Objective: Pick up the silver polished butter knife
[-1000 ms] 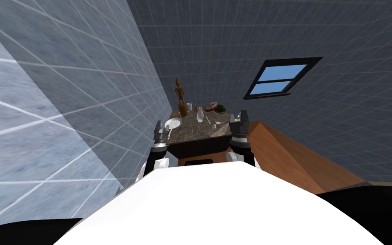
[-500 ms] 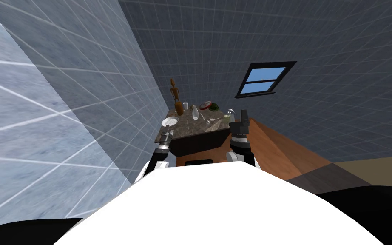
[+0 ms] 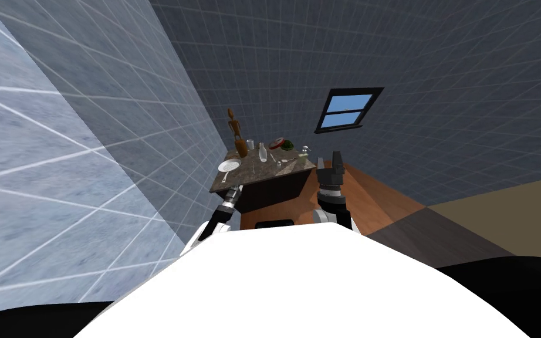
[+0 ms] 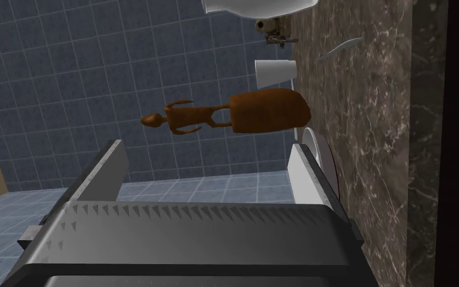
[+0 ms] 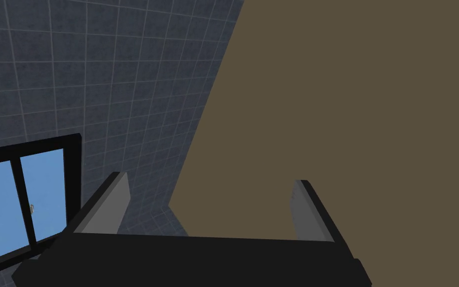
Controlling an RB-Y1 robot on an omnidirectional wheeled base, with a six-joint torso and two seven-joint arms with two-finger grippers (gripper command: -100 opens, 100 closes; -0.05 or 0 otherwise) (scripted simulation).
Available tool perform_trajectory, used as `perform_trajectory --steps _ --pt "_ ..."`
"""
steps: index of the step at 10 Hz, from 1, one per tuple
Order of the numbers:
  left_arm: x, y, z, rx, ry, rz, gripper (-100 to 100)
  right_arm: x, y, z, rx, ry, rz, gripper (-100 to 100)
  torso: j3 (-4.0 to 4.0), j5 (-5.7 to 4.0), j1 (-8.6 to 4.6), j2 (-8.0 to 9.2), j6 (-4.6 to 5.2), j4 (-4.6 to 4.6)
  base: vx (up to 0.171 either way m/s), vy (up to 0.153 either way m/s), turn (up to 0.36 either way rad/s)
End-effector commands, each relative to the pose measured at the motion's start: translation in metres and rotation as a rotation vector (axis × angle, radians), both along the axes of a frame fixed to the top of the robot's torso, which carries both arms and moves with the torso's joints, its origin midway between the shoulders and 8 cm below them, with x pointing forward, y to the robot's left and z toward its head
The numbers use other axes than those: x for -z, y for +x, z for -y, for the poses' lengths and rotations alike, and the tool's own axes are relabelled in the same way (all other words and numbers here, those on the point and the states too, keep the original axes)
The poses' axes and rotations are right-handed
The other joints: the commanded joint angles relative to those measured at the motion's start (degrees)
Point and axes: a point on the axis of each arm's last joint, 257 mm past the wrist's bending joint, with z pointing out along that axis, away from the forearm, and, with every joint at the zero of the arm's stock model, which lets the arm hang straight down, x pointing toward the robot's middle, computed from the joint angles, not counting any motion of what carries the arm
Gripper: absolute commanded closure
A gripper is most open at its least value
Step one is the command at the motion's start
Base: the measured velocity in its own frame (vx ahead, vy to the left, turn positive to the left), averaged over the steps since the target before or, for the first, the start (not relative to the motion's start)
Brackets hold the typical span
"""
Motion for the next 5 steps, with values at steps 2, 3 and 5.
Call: perform_trajectory --steps 2,3,5 --pt "0.026 -0.006 -0.002 0.023 0.054 -0.074 -100 0.000 0.000 0.000 0.000 0.000 0.000 0 -0.10 0.01 0.02 -0.16 0.03 -0.04 -0.097 -0.059 -0.103" --pt "0.049 -0.008 -0.007 0.034 0.090 -0.134 -100 0.000 0.000 0.000 0.000 0.000 0.000 0 -0.21 0.03 0.13 -0.35 -0.01 -0.08 -0.085 -0.065 -0.105" --pt "0.073 -0.012 -0.015 0.050 0.145 -0.198 -100 0.000 0.000 0.000 0.000 0.000 0.000 0 -0.15 0.00 -0.06 -0.23 0.03 -0.07 -0.139 -0.100 -0.142"
